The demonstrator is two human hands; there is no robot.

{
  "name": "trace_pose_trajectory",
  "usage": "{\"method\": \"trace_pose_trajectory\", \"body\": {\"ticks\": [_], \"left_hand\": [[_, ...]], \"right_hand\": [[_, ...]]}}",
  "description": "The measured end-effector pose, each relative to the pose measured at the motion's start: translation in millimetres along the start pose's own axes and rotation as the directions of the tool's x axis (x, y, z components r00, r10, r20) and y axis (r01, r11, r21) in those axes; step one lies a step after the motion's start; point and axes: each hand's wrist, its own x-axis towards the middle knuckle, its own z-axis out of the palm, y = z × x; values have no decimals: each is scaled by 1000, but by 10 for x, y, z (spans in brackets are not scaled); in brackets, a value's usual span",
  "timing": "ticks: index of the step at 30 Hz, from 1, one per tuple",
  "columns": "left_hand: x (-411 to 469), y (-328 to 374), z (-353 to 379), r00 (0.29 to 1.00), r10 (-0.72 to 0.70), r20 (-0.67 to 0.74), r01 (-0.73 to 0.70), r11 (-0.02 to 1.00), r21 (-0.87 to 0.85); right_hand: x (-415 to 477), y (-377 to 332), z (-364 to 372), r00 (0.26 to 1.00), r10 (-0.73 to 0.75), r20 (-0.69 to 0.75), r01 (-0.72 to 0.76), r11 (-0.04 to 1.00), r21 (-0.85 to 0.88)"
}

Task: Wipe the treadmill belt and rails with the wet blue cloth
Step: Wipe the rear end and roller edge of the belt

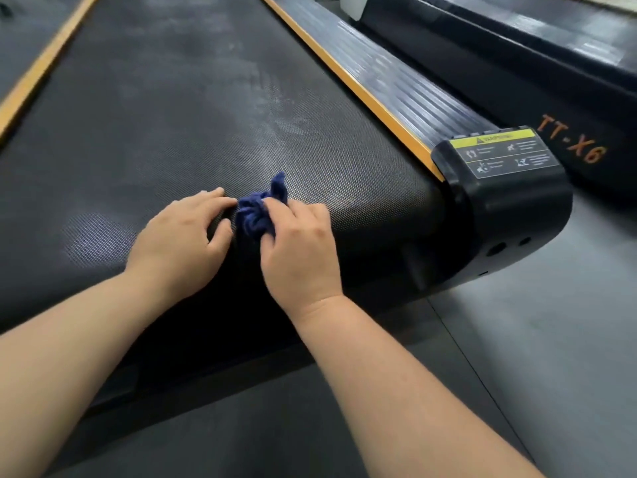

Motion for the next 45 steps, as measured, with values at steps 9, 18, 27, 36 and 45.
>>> {"method": "trace_pose_trajectory", "body": {"ticks": [9, 18, 27, 36, 45], "left_hand": [[18, -38, 15, 1000, 11, 29, -11, 1000, 15], [22, 118, 7, 998, -53, -27, 54, 998, 29], [29, 169, 53, 993, -72, -97, 80, 993, 81], [-10, 135, 57, 993, -62, -101, 66, 997, 40], [-68, -95, -10, 1000, 14, -19, -16, 996, -87]], "right_hand": [[-119, 247, -419, 877, -145, 458, 190, 980, -53], [124, 1016, -907, 955, 296, -18, -285, 899, -333], [330, 1273, -1252, 920, 182, 348, -90, 960, -266], [471, 1294, -1167, 931, 152, 332, -142, 988, -54], [204, 405, -529, 974, 14, 226, -58, 980, 189]]}}
